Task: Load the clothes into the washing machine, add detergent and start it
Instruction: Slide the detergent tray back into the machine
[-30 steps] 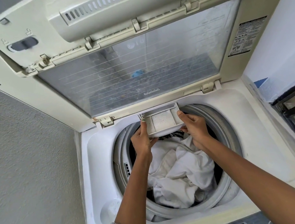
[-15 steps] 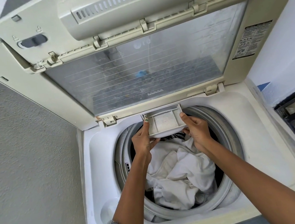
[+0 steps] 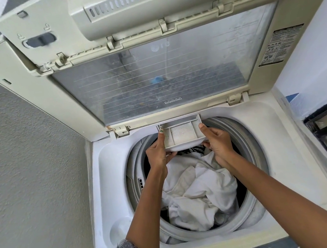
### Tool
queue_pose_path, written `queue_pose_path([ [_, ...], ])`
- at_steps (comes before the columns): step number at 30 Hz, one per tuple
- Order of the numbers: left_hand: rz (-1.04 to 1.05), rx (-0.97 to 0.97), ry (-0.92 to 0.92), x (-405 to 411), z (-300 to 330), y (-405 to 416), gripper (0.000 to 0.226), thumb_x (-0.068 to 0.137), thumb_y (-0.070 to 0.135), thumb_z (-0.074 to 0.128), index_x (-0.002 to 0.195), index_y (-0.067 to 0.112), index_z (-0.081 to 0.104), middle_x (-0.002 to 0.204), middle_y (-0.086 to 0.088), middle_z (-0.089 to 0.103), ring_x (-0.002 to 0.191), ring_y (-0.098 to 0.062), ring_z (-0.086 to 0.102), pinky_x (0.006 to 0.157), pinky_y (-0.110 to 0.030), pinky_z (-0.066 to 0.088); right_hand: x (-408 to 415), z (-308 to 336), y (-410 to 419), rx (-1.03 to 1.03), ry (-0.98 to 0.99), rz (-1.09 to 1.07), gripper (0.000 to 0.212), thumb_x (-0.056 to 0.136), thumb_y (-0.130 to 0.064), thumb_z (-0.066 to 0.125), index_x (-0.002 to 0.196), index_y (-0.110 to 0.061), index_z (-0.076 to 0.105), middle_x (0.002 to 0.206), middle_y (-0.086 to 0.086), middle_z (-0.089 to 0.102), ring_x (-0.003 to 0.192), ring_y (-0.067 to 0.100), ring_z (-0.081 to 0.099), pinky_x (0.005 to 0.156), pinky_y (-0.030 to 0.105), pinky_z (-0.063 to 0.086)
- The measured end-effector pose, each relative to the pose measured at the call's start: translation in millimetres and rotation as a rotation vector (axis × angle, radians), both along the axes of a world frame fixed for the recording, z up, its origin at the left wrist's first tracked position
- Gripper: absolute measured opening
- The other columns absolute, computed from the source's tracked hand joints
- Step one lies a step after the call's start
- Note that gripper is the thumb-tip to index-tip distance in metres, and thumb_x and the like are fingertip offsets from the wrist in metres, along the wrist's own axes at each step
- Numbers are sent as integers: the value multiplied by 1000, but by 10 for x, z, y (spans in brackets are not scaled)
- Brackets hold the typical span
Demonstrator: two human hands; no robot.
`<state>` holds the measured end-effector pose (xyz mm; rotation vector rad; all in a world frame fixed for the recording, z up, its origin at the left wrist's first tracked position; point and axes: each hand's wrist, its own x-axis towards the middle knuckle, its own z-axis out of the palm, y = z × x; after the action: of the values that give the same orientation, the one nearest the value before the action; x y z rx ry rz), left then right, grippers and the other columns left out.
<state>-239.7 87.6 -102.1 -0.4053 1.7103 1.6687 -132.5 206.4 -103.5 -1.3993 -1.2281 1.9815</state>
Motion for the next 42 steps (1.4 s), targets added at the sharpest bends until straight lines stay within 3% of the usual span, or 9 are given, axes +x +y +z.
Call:
queue_pose_path([
  [7,-49,67,23,23,-32,-62,33,89,44,61,87,13,71,94,-12,70,91,-24,64,68,-30,58,43,-47,1,-94,49,72,11,86,-27,68,83,-17,69,81,3,69,75,16,59,72,27,52],
  [10,-65,90,32,32,-39,-114,31,91,44,58,94,16,71,100,-11,71,95,-22,65,74,-32,58,89,-61,5,-112,68,128,14,87,-27,66,95,-16,69,84,2,71,70,12,62,70,24,53],
  [13,-76,109,39,29,-14,-129,29,92,44,56,95,19,71,98,-7,71,93,-19,66,70,-27,57,93,-52,-5,-122,107,134,13,88,-24,64,98,-16,68,87,2,71,65,6,65,63,18,54],
  [18,-89,116,40,12,-2,-77,33,91,46,56,100,19,71,100,-6,71,95,-17,65,67,-24,56,40,-9,74,-127,124,126,27,89,-21,63,114,-9,65,98,4,70,83,12,65,66,17,54],
  [26,-9,95,21,4,-71,-33,27,89,42,62,87,17,72,89,-5,72,90,-20,66,62,-24,57,-3,-68,106,-140,46,107,29,87,-20,66,113,-6,65,95,6,69,84,17,64,90,34,51],
  [29,15,97,6,-13,-75,-22,25,88,41,63,85,18,71,91,-7,72,94,-24,66,64,-26,57,-17,-78,113,-160,41,96,29,86,-19,68,111,-5,65,90,4,69,82,17,64,87,34,51],
  [32,15,89,-14,-30,-54,-15,25,87,41,64,85,18,70,100,-12,71,100,-28,66,68,-30,57,-43,-54,138,-166,17,83,14,84,-21,70,94,-11,69,86,4,69,77,17,62,82,31,53],
  [37,37,70,-60,-41,-12,19,29,84,43,67,86,14,69,94,-11,69,84,-25,66,64,-32,57,-79,-27,175,-168,-39,74,12,82,-26,73,83,-15,66,87,5,65,68,16,58,70,26,53],
  [42,56,82,-114,-32,3,71,36,83,44,67,93,10,66,97,-10,68,87,-26,66,57,-30,59,-241,107,344,-94,-89,43,15,80,-27,75,83,-17,64,95,4,67,83,17,61,57,22,52],
])
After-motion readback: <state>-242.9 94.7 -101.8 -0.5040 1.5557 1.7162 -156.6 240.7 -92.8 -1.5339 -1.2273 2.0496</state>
